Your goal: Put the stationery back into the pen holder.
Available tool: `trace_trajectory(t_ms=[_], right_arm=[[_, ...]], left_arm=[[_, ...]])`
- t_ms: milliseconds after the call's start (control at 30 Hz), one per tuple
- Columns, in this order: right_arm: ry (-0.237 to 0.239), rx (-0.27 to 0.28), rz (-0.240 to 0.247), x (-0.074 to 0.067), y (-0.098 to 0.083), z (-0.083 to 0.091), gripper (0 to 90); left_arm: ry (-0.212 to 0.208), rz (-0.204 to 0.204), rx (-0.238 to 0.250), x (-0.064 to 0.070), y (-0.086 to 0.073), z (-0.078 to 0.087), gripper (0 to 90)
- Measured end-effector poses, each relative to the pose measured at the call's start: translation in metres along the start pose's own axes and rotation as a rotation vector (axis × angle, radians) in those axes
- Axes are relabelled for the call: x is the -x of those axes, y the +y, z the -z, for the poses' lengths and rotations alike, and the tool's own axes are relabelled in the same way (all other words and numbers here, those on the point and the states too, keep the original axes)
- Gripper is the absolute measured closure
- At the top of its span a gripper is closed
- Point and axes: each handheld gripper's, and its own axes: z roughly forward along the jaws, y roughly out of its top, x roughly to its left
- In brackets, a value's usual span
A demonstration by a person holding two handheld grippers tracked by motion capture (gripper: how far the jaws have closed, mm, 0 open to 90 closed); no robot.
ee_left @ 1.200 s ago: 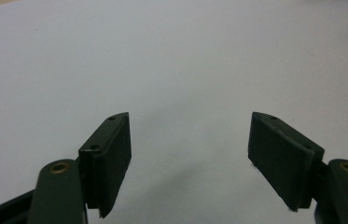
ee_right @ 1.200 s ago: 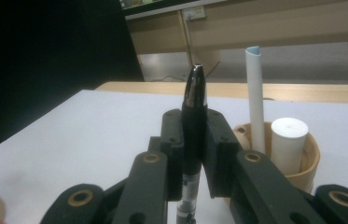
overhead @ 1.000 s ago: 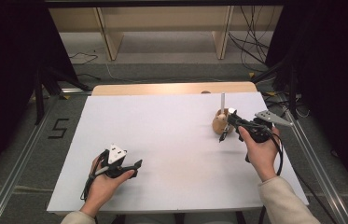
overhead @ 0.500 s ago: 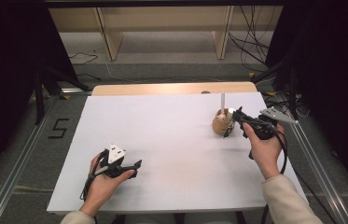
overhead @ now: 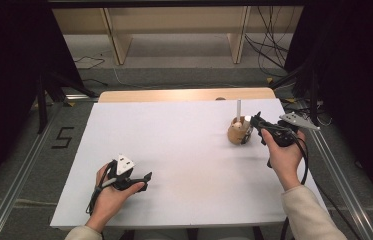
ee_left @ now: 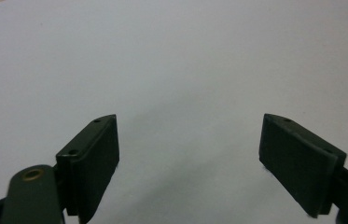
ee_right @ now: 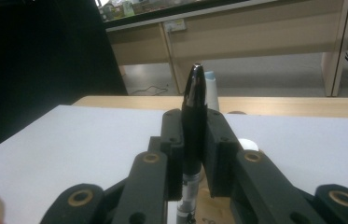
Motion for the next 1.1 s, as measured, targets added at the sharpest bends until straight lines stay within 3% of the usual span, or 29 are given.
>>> trace_trajectory(t_ms=[1100], right_arm=[[-0.027, 0.029, 0.009, 0.005, 0.018, -0.007, 80.1]], left_arm=[[-0.003, 0.007, 0.000, 0.001, 0.000, -0.001, 19.2]])
